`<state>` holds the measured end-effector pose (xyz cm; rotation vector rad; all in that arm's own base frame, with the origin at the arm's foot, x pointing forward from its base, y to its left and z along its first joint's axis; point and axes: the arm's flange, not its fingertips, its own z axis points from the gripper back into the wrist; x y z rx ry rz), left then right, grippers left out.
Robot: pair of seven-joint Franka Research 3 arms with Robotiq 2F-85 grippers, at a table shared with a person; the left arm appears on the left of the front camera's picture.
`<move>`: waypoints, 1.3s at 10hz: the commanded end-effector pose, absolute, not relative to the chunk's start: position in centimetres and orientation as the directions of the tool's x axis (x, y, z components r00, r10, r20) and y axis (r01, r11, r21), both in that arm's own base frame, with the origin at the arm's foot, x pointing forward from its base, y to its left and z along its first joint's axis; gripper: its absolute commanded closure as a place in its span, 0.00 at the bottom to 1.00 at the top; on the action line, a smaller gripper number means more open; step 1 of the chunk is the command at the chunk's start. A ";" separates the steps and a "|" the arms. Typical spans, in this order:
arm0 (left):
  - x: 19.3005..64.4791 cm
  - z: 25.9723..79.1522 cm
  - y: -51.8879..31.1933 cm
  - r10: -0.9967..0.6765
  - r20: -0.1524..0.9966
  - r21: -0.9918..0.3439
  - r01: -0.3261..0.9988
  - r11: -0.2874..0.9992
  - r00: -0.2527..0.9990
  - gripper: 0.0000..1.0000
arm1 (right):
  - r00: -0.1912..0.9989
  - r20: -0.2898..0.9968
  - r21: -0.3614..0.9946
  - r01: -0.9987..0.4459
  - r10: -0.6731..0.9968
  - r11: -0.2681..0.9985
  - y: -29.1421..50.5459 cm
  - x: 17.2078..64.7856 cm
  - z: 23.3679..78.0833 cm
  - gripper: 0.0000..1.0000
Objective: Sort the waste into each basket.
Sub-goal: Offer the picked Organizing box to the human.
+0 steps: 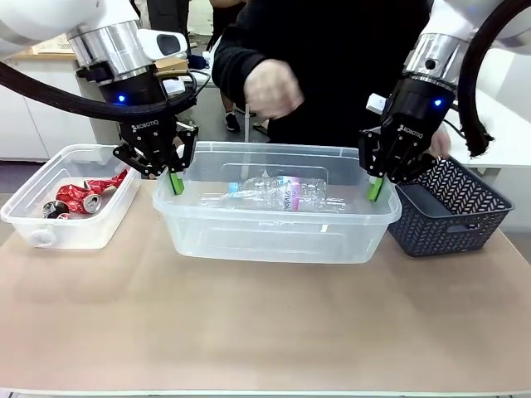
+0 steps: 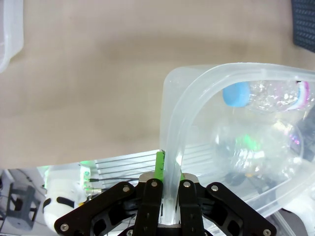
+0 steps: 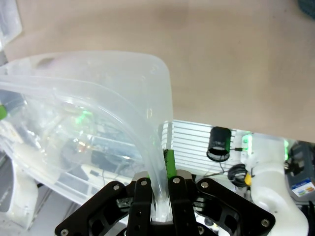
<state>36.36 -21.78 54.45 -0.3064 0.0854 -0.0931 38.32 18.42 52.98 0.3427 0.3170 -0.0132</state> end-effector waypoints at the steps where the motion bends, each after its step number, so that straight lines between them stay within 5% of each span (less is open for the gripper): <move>1: 36.5 54.6 -21.2 -0.111 -0.073 -0.292 0.085 0.953 0.991 1.00 | 0.952 -0.306 0.334 0.076 0.032 0.939 17.8 38.0 53.1 1.00; 13: 36.5 54.6 -21.2 -0.111 -0.073 -0.292 0.085 0.953 0.991 1.00 | 0.952 -0.306 0.334 0.076 0.032 0.939 17.8 38.0 53.1 1.00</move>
